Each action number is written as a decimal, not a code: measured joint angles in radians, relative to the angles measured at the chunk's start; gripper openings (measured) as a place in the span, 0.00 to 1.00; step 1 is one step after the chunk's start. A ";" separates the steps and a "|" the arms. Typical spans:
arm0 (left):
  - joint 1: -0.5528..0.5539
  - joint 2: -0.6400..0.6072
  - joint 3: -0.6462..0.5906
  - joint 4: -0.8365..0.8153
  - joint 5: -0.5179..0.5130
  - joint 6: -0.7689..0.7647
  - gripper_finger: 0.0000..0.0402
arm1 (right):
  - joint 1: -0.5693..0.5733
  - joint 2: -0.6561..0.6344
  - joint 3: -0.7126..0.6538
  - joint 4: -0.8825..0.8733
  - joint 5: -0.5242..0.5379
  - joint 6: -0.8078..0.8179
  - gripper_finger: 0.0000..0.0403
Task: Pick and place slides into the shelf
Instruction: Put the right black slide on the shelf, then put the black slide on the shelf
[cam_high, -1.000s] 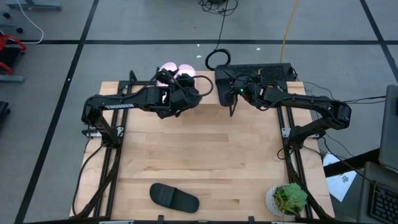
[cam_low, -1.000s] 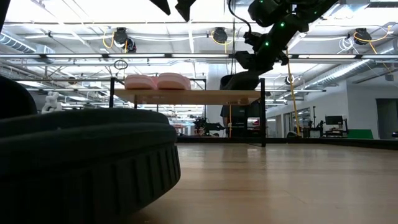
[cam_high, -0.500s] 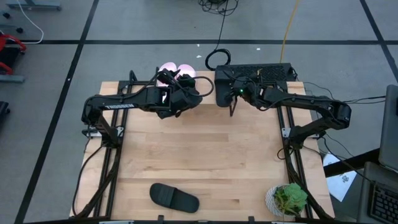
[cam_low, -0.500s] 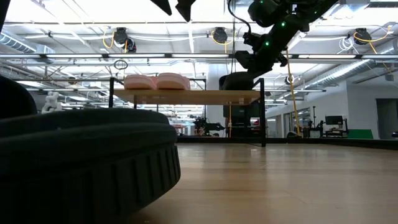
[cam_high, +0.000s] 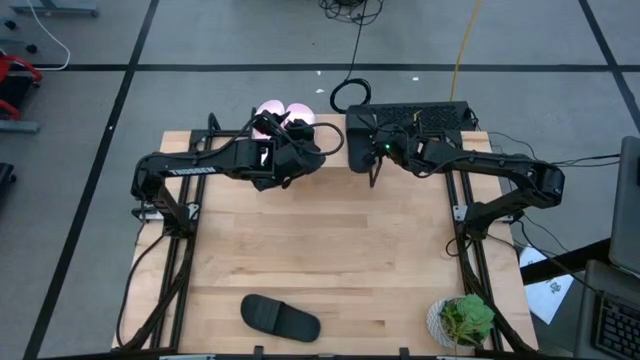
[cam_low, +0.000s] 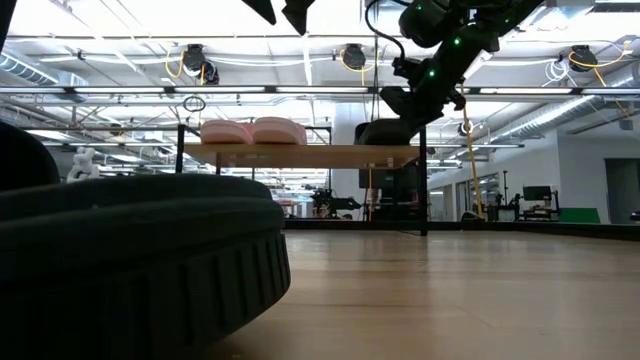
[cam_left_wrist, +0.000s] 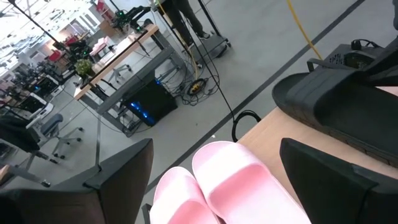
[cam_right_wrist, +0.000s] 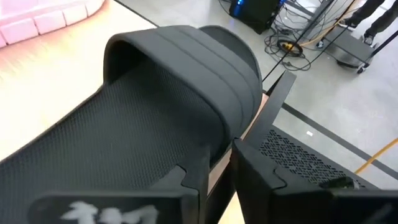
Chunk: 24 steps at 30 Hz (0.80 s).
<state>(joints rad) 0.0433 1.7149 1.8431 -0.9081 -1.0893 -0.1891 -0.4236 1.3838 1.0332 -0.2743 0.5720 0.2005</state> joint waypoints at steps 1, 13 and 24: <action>0.000 0.000 0.000 0.000 0.000 0.000 0.87 | 0.000 0.000 0.000 0.002 0.000 0.000 0.16; 0.000 0.000 0.000 -0.001 0.000 0.000 0.87 | 0.000 -0.002 0.000 0.015 0.001 -0.003 0.22; 0.000 0.000 0.000 -0.001 0.000 0.007 0.87 | 0.000 -0.076 0.000 0.014 0.000 -0.011 0.34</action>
<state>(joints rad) 0.0433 1.7149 1.8431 -0.9092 -1.0893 -0.1825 -0.4232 1.3080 1.0332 -0.2600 0.5724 0.1894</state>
